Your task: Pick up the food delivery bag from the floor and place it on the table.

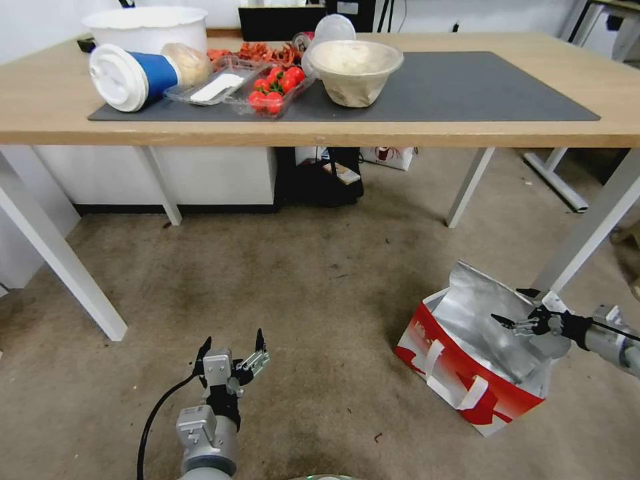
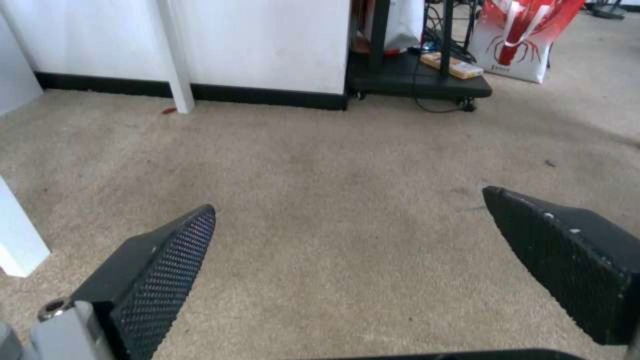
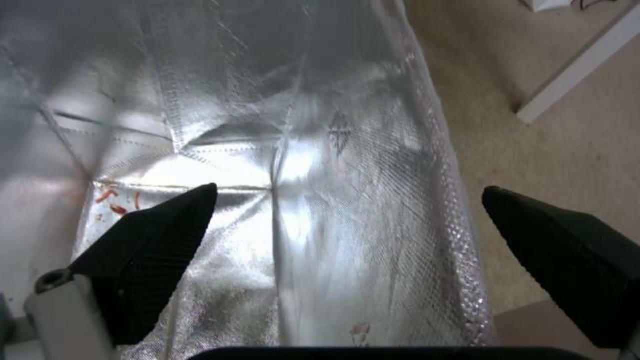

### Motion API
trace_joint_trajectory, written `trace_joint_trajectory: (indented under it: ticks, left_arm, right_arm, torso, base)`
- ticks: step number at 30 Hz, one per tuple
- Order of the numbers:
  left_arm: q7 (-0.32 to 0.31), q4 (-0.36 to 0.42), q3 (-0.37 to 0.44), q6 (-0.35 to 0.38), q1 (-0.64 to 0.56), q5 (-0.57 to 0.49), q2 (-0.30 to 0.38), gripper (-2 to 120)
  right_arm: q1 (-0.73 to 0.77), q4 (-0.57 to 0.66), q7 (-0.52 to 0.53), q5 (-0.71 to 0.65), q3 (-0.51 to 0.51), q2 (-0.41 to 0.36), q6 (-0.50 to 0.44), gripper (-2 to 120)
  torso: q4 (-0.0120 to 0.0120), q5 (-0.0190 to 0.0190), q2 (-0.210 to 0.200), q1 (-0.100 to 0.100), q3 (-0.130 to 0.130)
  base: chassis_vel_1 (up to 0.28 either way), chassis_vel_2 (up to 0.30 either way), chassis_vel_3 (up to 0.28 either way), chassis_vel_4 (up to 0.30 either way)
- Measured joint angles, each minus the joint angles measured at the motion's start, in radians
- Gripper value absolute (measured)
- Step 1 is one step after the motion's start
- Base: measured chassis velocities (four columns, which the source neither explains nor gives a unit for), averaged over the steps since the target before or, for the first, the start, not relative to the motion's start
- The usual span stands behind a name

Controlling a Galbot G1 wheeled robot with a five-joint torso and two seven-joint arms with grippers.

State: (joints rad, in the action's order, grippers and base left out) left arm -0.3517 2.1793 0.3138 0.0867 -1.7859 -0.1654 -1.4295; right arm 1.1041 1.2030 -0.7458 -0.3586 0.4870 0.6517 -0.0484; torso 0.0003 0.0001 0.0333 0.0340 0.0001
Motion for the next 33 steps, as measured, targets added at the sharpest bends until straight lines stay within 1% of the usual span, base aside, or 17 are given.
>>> trace_joint_trajectory:
  ticks: [4,14,24,28,29,32,33]
  left_arm:
    - [-0.001,0.000,0.000,-0.001,-0.001,0.001,-0.002,100]
    - [-0.002,-0.007,-0.001,-0.005,0.000,0.006,-0.006,100]
    - [-0.003,-0.011,-0.004,-0.012,0.000,0.012,-0.013,100]
    - [-0.006,-0.011,-0.003,-0.019,-0.002,0.017,-0.014,100]
    - [-0.006,-0.011,-0.003,-0.019,-0.002,0.017,-0.014,100]
    - [-0.007,-0.011,-0.003,-0.024,-0.005,0.020,-0.017,100]
    - [-0.007,-0.011,-0.003,-0.024,-0.005,0.020,-0.017,100]
  right_arm:
    - [-0.004,-0.022,-0.015,0.013,-0.003,0.001,0.002,100]
    - [0.050,-0.022,-0.040,0.009,0.037,-0.006,0.002,100]
    - [0.071,-0.018,-0.043,0.004,0.045,-0.006,0.008,100]
    - [0.069,-0.034,-0.044,-0.012,0.045,-0.003,0.012,89]
    - [0.069,-0.034,-0.044,-0.012,0.045,-0.003,0.012,89]
    - [0.070,-0.043,-0.043,-0.019,0.045,-0.003,0.012,78]
    - [0.070,-0.043,-0.043,-0.019,0.045,-0.003,0.012,78]
  torso:
    - [-0.0005,0.0000,0.000,0.000,0.000]
    - [-0.0002,-0.0001,0.000,0.000,0.000]
    - [-0.0002,-0.0001,0.000,0.000,0.000]
    - [-0.0003,-0.0001,0.000,0.000,0.000]
    - [-0.0003,-0.0001,0.000,0.000,0.000]
    - [-0.0003,-0.0001,0.000,0.000,0.000]
    - [-0.0003,-0.0001,0.000,0.000,0.000]
  base:
    - [0.000,0.000,0.000,0.000]
    - [0.000,0.000,0.000,0.000]
    - [0.000,0.000,0.000,0.000]
    - [0.000,0.000,0.000,0.000]
    - [0.000,0.000,0.000,0.000]
    - [0.000,0.000,0.000,0.000]
    - [0.000,0.000,0.000,0.000]
